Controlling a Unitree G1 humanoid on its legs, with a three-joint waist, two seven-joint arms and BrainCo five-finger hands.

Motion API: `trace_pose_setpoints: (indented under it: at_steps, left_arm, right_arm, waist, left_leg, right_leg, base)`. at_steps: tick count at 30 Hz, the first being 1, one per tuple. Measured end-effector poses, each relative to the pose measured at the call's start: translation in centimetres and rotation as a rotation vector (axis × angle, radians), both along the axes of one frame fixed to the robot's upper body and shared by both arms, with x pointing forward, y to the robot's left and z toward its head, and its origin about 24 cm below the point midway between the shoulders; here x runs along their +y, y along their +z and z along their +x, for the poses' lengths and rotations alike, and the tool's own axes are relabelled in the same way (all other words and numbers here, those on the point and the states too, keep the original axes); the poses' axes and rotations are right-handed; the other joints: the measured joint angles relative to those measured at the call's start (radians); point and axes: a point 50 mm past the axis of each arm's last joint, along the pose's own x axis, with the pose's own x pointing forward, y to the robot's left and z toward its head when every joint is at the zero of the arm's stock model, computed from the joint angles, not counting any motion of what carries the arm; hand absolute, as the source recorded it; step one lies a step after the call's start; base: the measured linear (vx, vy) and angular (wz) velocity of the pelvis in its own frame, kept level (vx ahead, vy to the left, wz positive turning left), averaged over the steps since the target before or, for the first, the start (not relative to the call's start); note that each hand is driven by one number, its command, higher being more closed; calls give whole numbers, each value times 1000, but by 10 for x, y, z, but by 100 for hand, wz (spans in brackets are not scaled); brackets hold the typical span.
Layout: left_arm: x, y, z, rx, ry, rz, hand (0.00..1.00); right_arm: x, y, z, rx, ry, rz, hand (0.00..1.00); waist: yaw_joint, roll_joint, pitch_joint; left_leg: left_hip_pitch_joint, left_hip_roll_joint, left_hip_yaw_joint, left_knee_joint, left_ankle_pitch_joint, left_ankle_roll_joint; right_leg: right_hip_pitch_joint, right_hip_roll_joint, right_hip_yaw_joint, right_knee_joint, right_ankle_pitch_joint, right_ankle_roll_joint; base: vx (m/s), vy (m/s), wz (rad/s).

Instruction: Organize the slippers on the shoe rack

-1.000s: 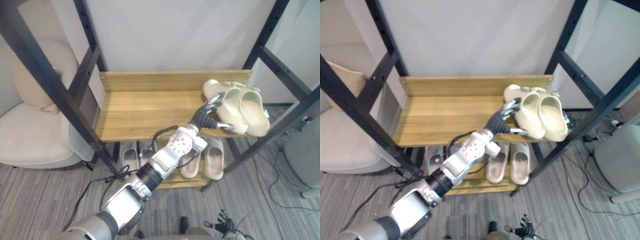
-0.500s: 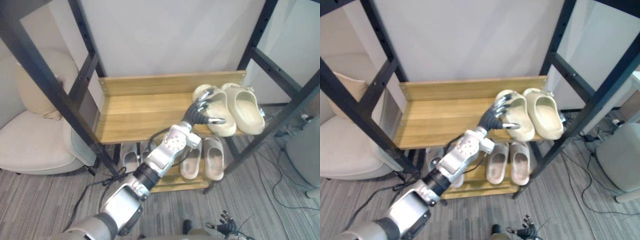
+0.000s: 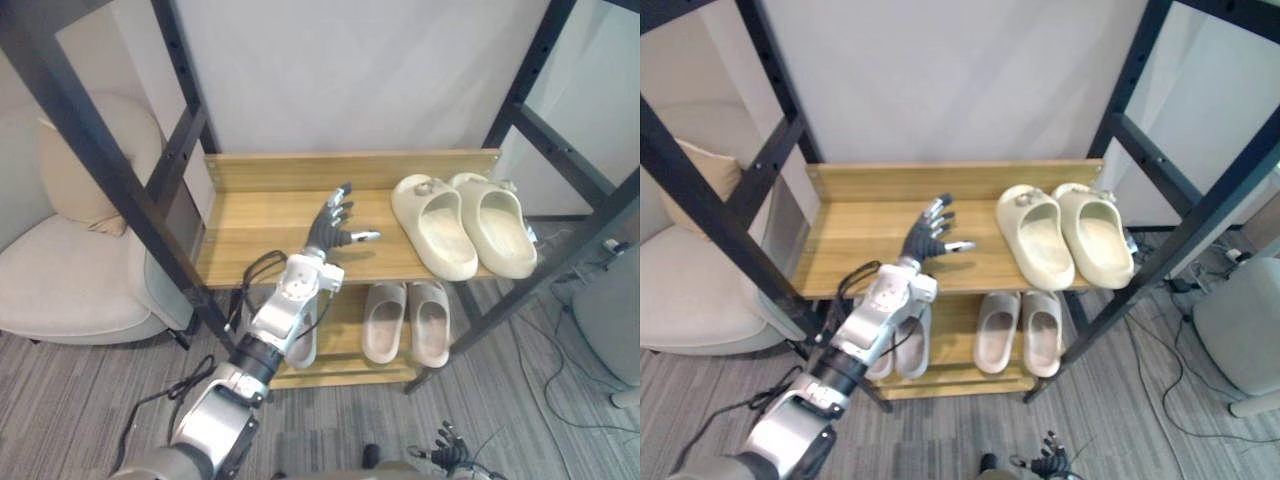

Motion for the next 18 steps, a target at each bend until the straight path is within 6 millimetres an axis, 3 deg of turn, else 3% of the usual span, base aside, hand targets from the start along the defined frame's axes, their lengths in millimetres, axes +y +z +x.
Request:
trace_pose_setpoints:
  at_steps: [7,13,18]
  left_arm:
    - [9,16,-25,-76,-60,-145,0]
    - [-3,24,-66,-108,-274,-275,0]
    - [1,11,-100,-41,-412,-361,0]
  right_arm:
    - [-1,-1,2,5,16,7,0]
    - [-5,-6,-7,53,32,5,0]
    - [-7,-8,-11,76,47,10,0]
  waist:
    - [4,-1,-1]
    - [34,-2,-17]
    - [52,2,-20]
  left_leg:
    - [0,-3,-15,6,1,1]
    - [-16,-5,-56,11,1,2]
    - [-17,-6,-60,16,0,2]
  right_leg:
    - [10,-3,-13,0,0,0]
    - [15,-6,-30,0,-9,4]
    - [18,-6,-33,0,-12,6]
  base:
    - [-25,-9,5]
    - [-26,-13,16]
    - [-1,-5,4]
